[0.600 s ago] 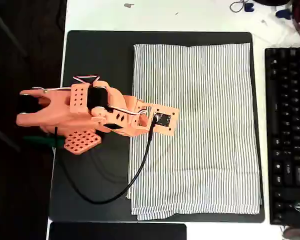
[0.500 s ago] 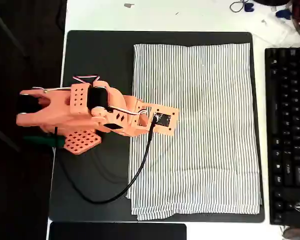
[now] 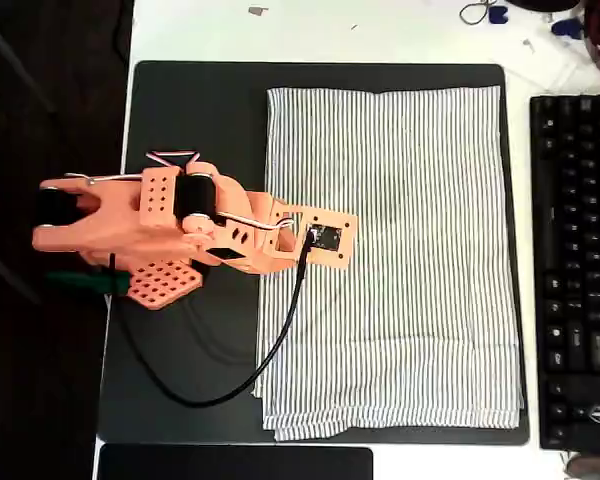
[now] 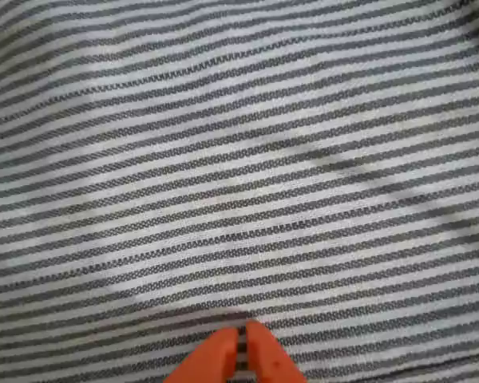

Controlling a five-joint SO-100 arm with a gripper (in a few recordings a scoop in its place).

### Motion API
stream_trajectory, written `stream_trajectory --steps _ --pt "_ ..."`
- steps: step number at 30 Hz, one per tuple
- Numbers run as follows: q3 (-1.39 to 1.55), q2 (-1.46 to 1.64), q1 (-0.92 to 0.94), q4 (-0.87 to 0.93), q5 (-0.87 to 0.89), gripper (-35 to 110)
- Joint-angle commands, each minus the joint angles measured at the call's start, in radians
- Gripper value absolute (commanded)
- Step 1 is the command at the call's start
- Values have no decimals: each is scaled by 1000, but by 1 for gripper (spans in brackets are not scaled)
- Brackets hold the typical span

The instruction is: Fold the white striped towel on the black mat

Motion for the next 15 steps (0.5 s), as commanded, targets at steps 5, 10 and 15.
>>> stream_trajectory --steps 5,10,15 --pt "17 8 6 6 -9 0" --pt "17 8 0 6 -9 2" --pt "17 8 0 6 -11 1"
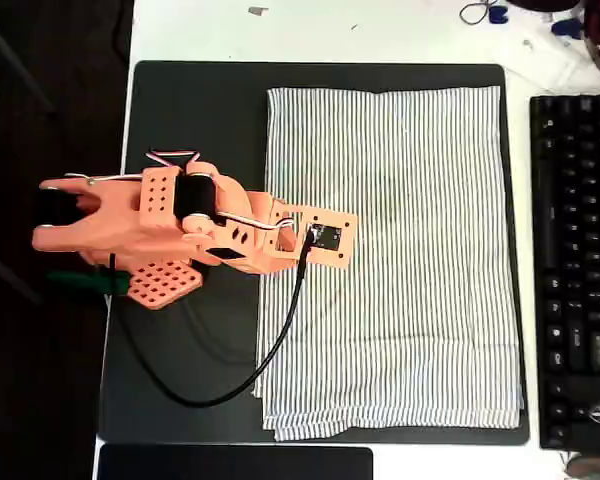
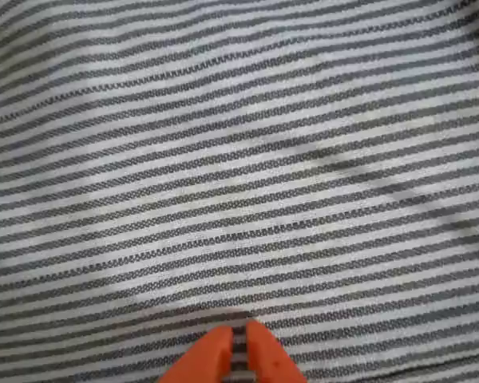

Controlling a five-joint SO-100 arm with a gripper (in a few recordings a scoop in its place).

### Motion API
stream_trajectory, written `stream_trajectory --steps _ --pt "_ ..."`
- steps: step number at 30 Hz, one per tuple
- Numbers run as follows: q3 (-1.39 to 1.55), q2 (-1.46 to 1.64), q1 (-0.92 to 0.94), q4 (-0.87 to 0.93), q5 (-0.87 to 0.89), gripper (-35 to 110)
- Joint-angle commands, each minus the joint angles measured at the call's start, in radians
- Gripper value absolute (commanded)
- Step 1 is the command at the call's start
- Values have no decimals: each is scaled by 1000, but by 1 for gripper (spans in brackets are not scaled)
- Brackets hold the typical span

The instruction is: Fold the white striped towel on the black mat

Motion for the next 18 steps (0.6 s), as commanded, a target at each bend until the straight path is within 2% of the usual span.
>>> stream_trajectory --steps 1,8,18 --pt "17 8 2 6 -8 0" --pt "17 5 -8 -2 -75 0" --pt "-38 -103 -18 -103 -92 0"
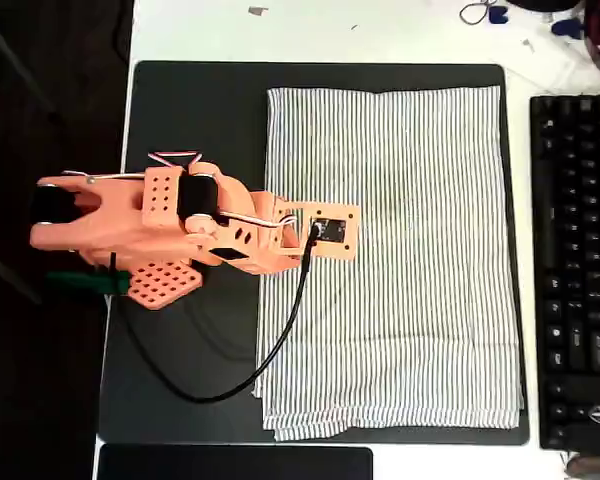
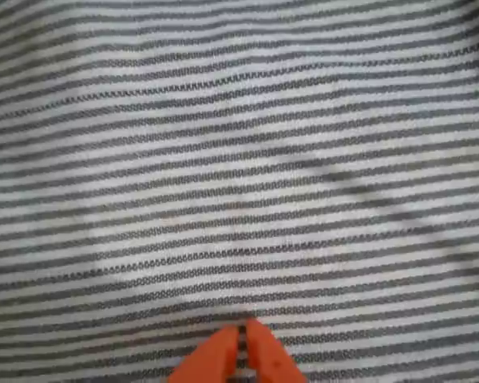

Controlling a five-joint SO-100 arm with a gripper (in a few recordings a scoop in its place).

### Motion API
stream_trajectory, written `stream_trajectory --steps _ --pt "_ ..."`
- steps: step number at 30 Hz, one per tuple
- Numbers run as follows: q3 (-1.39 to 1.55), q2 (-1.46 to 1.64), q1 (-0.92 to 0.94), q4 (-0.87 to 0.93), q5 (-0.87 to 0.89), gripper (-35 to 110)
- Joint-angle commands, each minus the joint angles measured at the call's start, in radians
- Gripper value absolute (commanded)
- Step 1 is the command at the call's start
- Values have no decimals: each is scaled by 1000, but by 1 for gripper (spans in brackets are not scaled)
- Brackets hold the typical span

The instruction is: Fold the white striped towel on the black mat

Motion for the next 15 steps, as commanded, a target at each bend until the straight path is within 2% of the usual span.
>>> stream_trajectory --steps 1,15 --pt "-35 -29 -25 -12 -6 0" --pt "-225 -273 -158 -67 31 0"
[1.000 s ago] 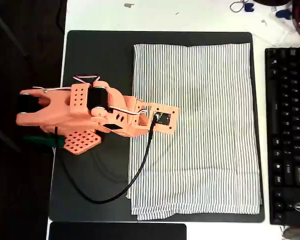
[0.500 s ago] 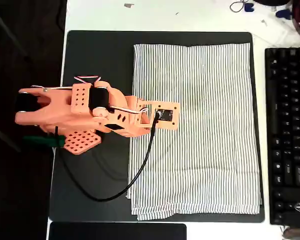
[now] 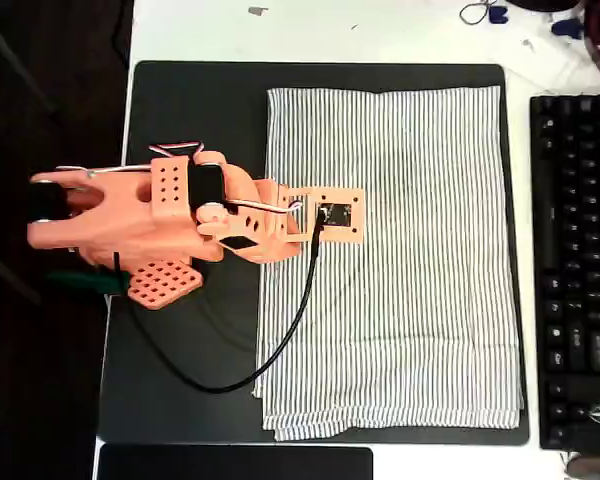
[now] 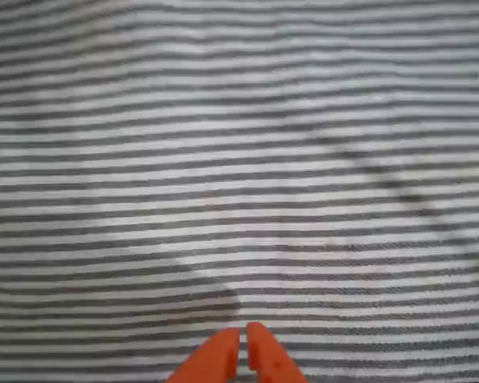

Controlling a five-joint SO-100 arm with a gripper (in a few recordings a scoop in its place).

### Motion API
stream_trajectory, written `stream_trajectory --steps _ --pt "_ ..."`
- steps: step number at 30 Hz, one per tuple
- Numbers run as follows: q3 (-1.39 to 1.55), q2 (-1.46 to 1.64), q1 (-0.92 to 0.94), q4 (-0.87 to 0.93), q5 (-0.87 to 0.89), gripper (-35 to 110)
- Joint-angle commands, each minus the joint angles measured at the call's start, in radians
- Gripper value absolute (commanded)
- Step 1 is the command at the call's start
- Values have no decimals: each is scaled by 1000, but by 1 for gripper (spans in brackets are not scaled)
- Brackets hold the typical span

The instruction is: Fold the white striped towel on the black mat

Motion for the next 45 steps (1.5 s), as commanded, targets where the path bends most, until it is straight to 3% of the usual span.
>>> stream_trajectory --steps 1,16,27,35,45 --pt "-71 -35 -40 -11 11 0" --pt "-336 -374 -304 -123 247 0" --pt "-630 -811 -451 -227 336 0" --pt "-1037 -1170 -522 -98 434 4" --pt "-1390 -1519 -537 12 434 8"
